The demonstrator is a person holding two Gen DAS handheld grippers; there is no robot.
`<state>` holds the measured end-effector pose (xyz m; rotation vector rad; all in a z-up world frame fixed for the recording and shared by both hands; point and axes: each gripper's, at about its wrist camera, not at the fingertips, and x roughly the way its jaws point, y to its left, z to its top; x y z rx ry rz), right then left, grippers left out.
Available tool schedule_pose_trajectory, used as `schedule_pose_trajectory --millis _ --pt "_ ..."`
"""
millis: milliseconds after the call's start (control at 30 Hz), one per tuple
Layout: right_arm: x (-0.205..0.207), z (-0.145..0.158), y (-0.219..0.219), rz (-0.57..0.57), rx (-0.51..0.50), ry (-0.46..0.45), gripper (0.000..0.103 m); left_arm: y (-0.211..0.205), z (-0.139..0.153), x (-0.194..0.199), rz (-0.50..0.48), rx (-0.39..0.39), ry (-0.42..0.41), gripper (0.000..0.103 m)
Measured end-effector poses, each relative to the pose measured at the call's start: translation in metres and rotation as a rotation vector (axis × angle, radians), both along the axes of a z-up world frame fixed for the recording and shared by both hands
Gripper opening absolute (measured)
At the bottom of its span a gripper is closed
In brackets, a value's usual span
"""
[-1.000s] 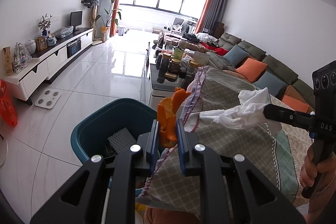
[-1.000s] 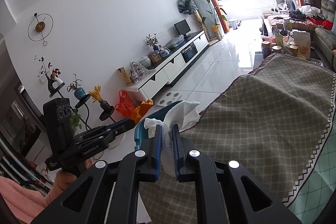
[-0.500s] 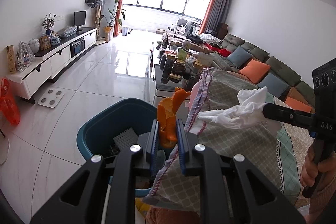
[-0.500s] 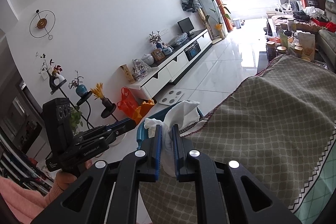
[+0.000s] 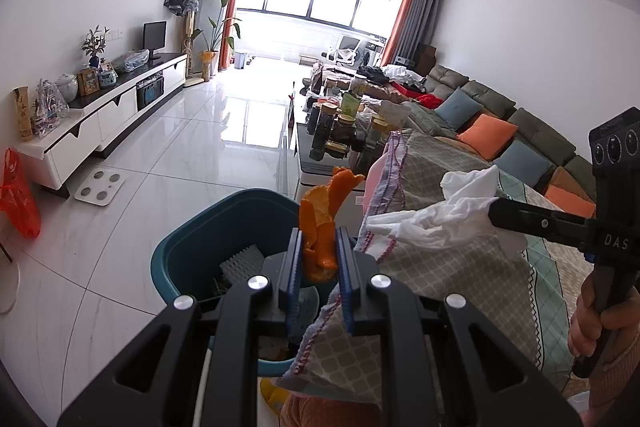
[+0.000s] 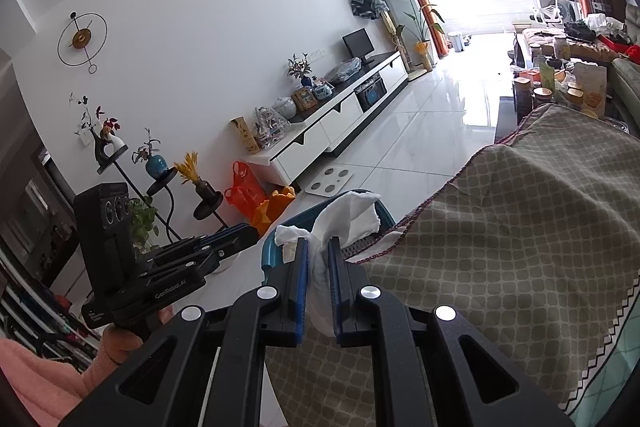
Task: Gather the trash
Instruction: 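Lower the held peel and tissue into the teal bin with both tools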
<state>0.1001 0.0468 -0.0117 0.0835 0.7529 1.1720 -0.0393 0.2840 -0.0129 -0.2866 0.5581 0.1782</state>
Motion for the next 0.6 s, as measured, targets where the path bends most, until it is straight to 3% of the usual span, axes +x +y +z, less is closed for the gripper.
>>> schedule_pose_trajectory --millis 600 --pt "0.002 -0.008 0.017 0.017 -0.023 0.003 0.011 0.004 0.0 -0.003 0.01 -0.004 0.004 0.018"
